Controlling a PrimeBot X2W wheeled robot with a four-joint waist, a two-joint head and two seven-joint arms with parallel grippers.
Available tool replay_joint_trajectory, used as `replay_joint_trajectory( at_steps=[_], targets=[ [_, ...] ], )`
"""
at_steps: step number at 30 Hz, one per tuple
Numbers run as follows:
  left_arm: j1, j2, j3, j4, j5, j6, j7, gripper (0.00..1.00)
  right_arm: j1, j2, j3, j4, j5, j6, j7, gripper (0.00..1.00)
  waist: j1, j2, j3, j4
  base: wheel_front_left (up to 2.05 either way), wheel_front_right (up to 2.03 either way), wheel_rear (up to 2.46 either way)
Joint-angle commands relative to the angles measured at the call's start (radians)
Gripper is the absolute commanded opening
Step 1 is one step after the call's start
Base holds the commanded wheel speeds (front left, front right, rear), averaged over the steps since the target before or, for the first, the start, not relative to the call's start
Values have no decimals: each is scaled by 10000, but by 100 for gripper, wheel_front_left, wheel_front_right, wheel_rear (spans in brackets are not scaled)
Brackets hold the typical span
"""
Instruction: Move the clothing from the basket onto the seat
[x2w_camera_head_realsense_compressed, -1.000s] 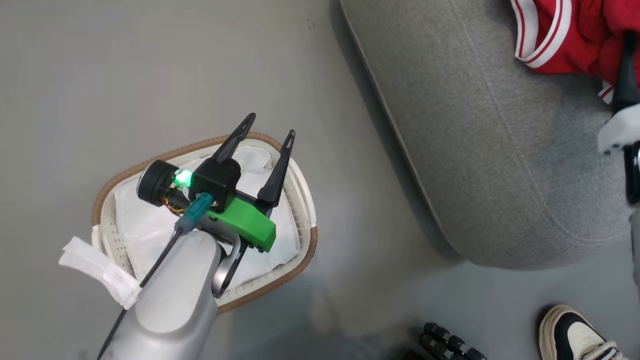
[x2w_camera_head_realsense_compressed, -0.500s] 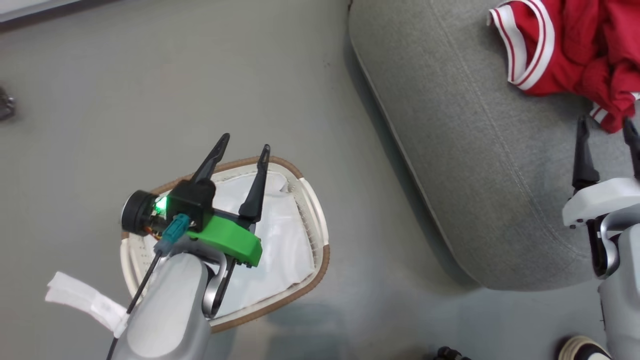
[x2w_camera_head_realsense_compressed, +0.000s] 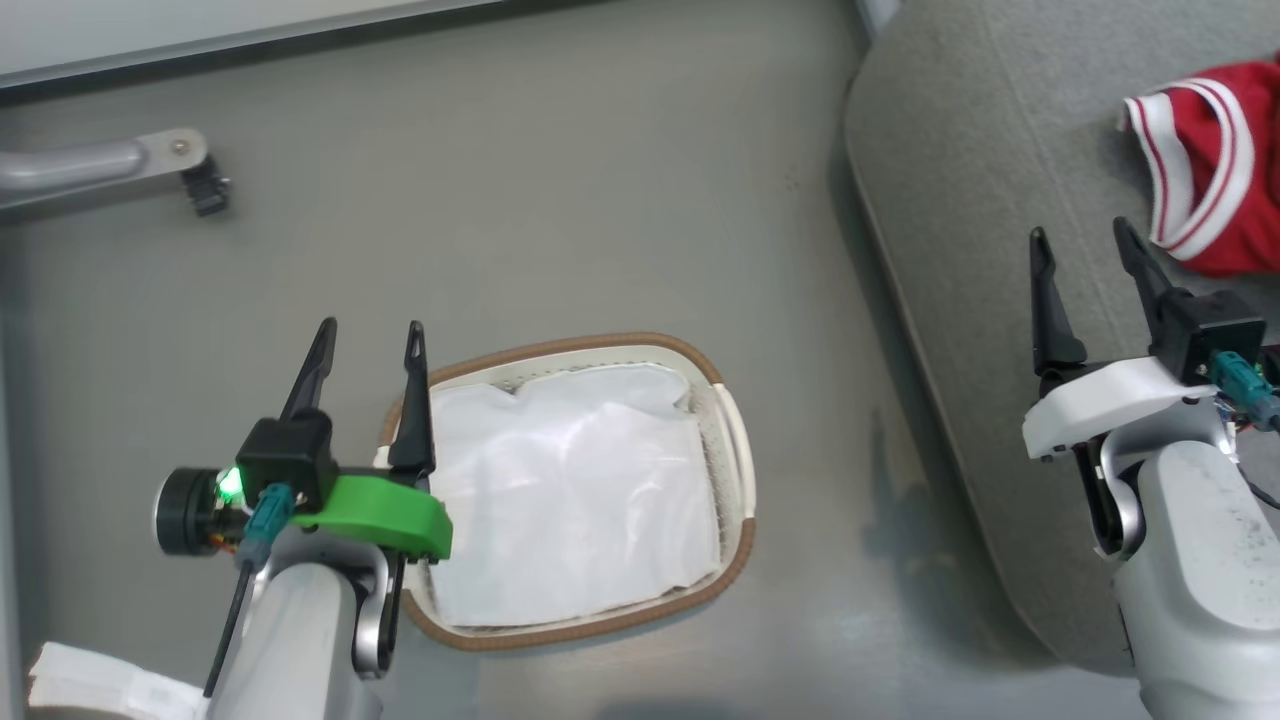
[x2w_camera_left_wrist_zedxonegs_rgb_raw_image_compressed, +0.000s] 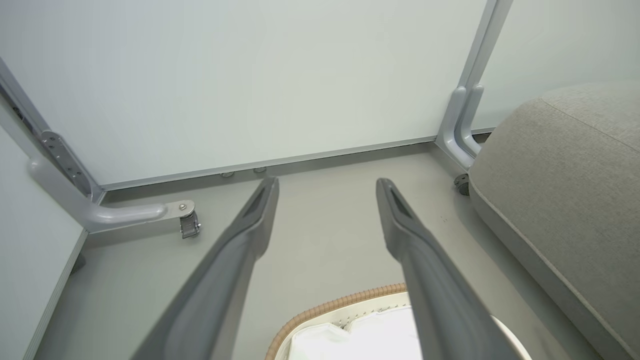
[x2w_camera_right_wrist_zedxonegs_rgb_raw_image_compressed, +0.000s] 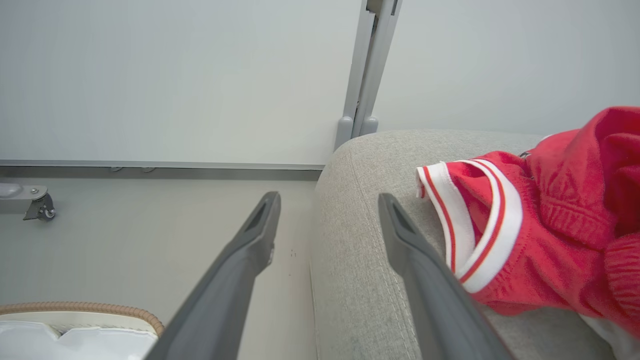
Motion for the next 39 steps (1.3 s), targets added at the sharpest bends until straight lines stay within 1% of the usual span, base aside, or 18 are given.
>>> replay_joint_trajectory(
  at_steps=[1, 6, 10, 16, 26, 31, 32, 36, 39],
  targets=[
    [293, -42, 156, 16, -7, 58, -1, 100, 33, 10, 65, -41, 18, -15, -15, 100, 0, 0, -516, 745, 0, 0, 0],
    [628, -86, 745, -24, -120, 139, -1, 100, 230, 210, 170, -87, -36, -15, -15, 100, 0, 0, -768, 1139, 0, 0, 0],
    [946, -116, 978, -25, 2, 122, -1, 100, 461, 357, 218, -68, -14, -15, -15, 100, 0, 0, -1034, 1309, 0, 0, 0],
    [1470, -115, 1100, -56, -201, 56, -1, 100, 999, 529, 496, -52, 20, -15, -15, 100, 0, 0, -1470, 1291, 0, 0, 0],
    [2409, -115, 1291, -230, -384, -189, -1, 100, 2008, 739, 638, -4, 138, -15, -15, 100, 0, 0, -2215, 1310, 0, 0, 0],
    [2820, -114, 1349, -271, -662, -312, -1, 100, 2325, 767, 694, 28, 165, -15, -17, 100, 0, 0, -2411, 1327, 0, 0, 0],
    [2741, -128, 1312, -247, -637, -288, 2, 0, 2188, 765, 694, 29, 106, 0, -2, 0, 0, 0, -2383, 1316, 0, 0, 0],
    [2810, -159, 1281, 44, -700, -289, 30, 0, 2378, 856, 670, 328, 168, 0, 34, 0, 0, 0, -2411, 1320, 0, 0, 0],
    [2740, -157, 1376, 49, -1260, -317, 216, 0, 2347, 857, 535, 325, 749, 0, 258, 0, 0, 0, -2439, 1316, 0, 0, 0]
  ],
)
